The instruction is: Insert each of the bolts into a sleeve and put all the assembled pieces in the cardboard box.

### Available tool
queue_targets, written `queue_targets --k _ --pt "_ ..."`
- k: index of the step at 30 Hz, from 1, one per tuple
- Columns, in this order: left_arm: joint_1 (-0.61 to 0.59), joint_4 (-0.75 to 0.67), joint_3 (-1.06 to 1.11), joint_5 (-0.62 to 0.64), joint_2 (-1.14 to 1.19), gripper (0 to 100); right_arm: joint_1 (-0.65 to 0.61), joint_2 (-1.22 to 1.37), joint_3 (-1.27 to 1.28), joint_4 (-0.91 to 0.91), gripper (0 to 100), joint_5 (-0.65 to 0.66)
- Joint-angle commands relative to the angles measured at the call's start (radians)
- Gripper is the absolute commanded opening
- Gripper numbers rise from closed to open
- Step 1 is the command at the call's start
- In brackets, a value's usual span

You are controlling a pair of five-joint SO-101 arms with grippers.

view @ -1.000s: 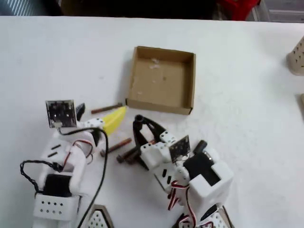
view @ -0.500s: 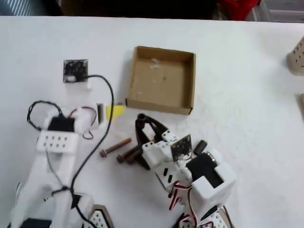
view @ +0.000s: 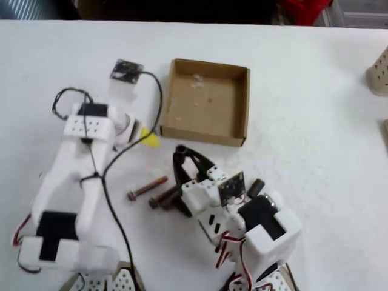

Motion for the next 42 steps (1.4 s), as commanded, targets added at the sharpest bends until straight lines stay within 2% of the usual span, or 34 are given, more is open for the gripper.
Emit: queue_targets --k 1,3,8,16,21,24,34,37,42 --pt "0.051 0.005 -0.212 -0.083 0.154 25 0.010 -0.036 0.002 0.001 1.6 -0.009" --pt "0.068 0.005 -0.299 -0.133 0.242 21 0.010 -0.036 0.002 0.001 1.6 -0.009" --pt "0.087 0.037 -0.494 -0.269 0.455 21 0.010 -0.036 0.002 0.001 1.6 -0.009" --pt "0.087 0.307 -0.832 -0.497 0.714 21 0.010 -0.036 0.000 0.001 1.6 -0.009" --pt "0.085 0.331 -0.980 -0.500 0.855 21 0.010 -0.036 0.000 0.001 1.6 -0.009" --pt "0.082 0.413 -1.080 -0.505 0.906 21 0.010 -0.036 0.000 0.001 1.6 -0.009" --pt "0.064 0.552 -1.246 -0.502 0.920 21 0.008 -0.035 0.000 0.001 1.6 -0.009" --pt "0.044 0.623 -1.353 -0.496 0.920 25 0.008 -0.033 0.000 0.001 1.6 -0.009" --pt "0.022 0.732 -1.493 -0.391 0.920 33 0.008 -0.035 0.000 0.001 1.6 -0.009"
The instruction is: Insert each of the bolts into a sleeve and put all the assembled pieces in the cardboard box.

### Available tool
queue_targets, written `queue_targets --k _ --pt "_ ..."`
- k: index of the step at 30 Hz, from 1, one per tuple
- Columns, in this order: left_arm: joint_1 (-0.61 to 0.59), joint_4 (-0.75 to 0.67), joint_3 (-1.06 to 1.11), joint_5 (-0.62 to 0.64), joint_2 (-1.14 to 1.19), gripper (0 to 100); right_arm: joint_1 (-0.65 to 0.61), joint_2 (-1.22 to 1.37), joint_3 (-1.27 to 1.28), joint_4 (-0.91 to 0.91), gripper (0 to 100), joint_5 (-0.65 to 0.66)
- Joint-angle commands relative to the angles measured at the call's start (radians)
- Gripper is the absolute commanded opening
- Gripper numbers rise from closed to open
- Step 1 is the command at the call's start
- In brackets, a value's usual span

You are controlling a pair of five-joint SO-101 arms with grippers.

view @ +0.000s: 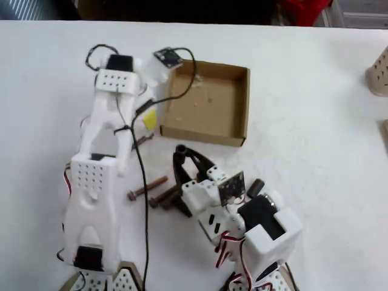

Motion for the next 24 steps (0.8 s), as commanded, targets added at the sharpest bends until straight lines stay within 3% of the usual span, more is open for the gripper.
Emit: queue_targets --k 1,9,16,24 --pt "-0.022 0.066 -0.120 0.072 -0.018 33 0.008 -0.035 0.000 0.001 1.6 -0.009" --pt "-0.018 0.068 0.069 0.069 -0.051 30 0.008 -0.036 0.000 -0.001 1.6 -0.009" --pt "-0.018 0.054 0.371 0.075 -0.292 30 0.005 -0.035 0.000 -0.001 1.6 -0.009" --pt "-0.016 -0.155 0.578 0.095 -0.366 30 0.004 -0.030 0.000 -0.001 1.6 -0.009"
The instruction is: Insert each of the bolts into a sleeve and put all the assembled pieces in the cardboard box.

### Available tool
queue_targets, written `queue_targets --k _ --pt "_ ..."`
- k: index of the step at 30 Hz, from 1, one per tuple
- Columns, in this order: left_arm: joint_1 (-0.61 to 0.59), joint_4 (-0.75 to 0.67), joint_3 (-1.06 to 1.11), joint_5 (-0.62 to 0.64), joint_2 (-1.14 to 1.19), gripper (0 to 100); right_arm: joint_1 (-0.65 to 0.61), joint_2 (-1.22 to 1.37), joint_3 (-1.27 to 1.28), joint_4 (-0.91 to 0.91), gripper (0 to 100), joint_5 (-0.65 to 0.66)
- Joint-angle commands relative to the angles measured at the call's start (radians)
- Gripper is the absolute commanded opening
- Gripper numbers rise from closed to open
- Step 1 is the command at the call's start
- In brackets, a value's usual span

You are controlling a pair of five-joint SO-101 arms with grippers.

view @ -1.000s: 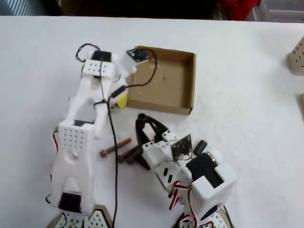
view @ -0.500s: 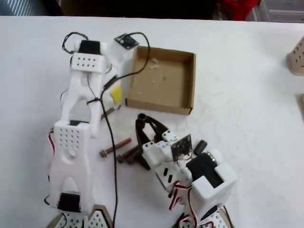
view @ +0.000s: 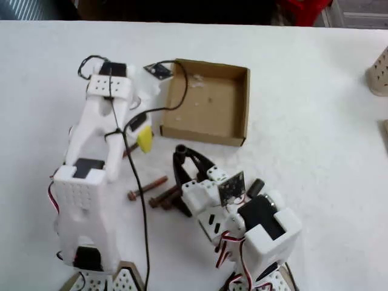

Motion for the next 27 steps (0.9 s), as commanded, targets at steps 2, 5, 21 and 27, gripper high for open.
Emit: queue_targets --k 2,5,21,27 --pt "0.015 -0.170 0.091 0.015 -0.074 30 0.004 -0.030 0.000 -0.001 1.6 -0.009" --pt "0.031 -0.265 0.155 0.017 -0.074 30 0.004 -0.030 0.000 -0.001 1.6 -0.009" --pt "0.050 -0.255 -0.057 0.114 0.183 8 0.004 -0.030 0.000 -0.001 1.6 -0.009" --pt "0.051 -0.199 -0.072 0.118 0.196 3 0.004 -0.030 0.002 -0.001 1.6 -0.009"
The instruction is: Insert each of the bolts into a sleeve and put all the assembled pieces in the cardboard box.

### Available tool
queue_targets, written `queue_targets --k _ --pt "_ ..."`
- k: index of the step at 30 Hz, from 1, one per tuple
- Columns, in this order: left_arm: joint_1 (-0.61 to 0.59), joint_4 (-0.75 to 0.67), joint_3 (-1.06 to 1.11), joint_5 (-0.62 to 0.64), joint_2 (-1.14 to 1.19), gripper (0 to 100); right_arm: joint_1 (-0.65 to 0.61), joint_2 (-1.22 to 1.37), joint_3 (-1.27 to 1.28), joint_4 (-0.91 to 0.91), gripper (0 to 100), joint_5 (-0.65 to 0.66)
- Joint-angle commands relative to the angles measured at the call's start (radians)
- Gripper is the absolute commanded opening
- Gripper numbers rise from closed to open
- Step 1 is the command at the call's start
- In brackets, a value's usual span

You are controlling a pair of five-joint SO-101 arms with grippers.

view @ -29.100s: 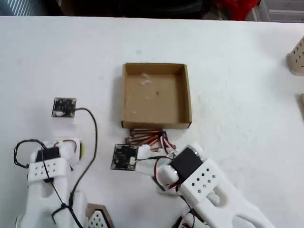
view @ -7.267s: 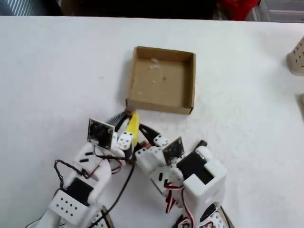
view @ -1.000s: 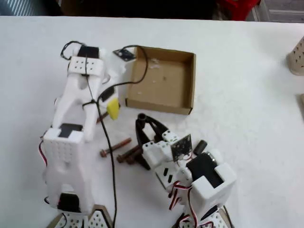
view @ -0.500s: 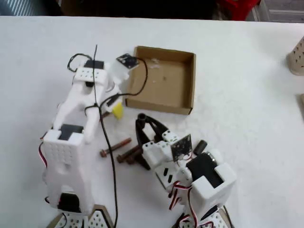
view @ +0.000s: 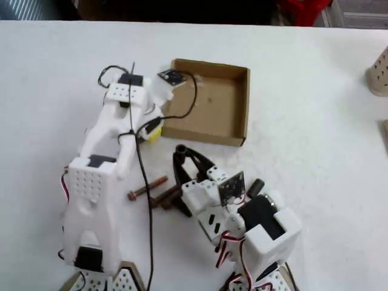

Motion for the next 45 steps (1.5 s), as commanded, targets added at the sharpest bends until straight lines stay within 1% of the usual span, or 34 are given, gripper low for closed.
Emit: queue_targets --k 1,5,7,9,13,18,26,34,42,45 --pt "-0.001 0.025 -0.035 0.018 0.001 3 0.004 -0.028 0.002 -0.001 1.6 -0.009" --pt "-0.008 0.028 -0.017 0.026 -0.076 3 0.004 -0.028 0.003 0.001 1.6 -0.009" --pt "-0.010 0.014 0.017 0.069 -0.124 2 0.002 -0.028 0.005 0.001 1.6 -0.009" --pt "-0.008 -0.034 0.077 0.106 -0.173 2 0.002 -0.028 0.005 0.001 1.6 -0.009" --pt "-0.019 -0.207 0.256 0.160 -0.286 2 0.002 -0.028 0.006 0.001 1.6 -0.009" --pt "-0.053 -0.413 0.497 0.236 -0.484 3 0.002 -0.028 0.006 0.001 1.6 -0.009" --pt "-0.054 -0.772 0.905 0.324 -0.791 3 -0.007 -0.028 0.006 0.001 1.6 -0.009" --pt "-0.045 -1.105 1.226 0.324 -1.013 3 -0.019 -0.028 0.002 0.001 1.6 -0.009" --pt "-0.042 -1.432 1.459 0.325 -1.184 3 -0.019 -0.028 0.002 0.002 1.6 -0.009" --pt "-0.019 -1.565 1.564 0.325 -1.251 3 -0.019 -0.028 0.002 0.002 1.6 -0.009"
